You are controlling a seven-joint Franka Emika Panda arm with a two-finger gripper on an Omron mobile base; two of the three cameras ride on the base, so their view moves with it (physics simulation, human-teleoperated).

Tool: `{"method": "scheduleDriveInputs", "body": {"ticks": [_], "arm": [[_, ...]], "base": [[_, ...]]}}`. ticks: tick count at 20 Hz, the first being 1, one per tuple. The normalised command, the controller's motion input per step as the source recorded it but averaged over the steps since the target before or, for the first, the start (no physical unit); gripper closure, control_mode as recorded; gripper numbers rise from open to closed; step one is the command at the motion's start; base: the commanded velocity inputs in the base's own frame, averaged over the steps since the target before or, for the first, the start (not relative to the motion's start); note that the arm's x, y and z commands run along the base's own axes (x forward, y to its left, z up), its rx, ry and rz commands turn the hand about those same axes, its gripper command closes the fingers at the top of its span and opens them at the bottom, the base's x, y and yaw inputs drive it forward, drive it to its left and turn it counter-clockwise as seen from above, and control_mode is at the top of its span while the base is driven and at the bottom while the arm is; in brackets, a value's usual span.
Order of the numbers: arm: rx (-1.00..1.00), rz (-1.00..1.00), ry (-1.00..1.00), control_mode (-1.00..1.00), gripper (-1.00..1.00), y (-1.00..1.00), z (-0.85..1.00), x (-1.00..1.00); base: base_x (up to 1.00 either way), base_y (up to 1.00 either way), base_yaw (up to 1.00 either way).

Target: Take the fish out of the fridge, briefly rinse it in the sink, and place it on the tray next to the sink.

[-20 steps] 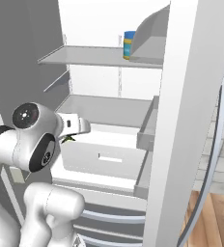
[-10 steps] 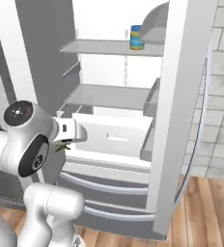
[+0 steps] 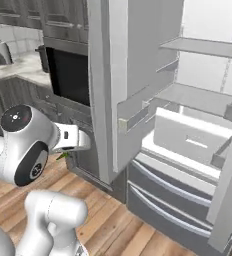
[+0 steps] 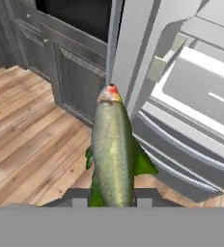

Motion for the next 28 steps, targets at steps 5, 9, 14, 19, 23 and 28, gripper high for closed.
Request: {"method": "scheduleDriveInputs", "body": {"ticks": [5,9,14,19,23,28], "arm": [[0.00,0.00,0.00,1.00,1.00,0.00,0.00,0.00],[0.00,0.00,0.00,1.00,1.00,0.00,0.00,0.00],[0.00,0.00,0.00,1.00,1.00,0.00,0.00,0.00],[0.00,0.00,0.00,1.00,1.00,0.00,0.00,0.00],[0.00,0.00,0.00,1.00,1.00,0.00,0.00,0.00],[0.00,0.00,0.00,1.00,1.00,0.00,0.00,0.00]], "base": [[-0.28,0.00,0.92],[-0.04,0.08,0.93],[0.76,0.08,0.66],[1.00,0.02,0.33],[1.00,0.05,0.14],[1.00,-0.02,0.00]]}}
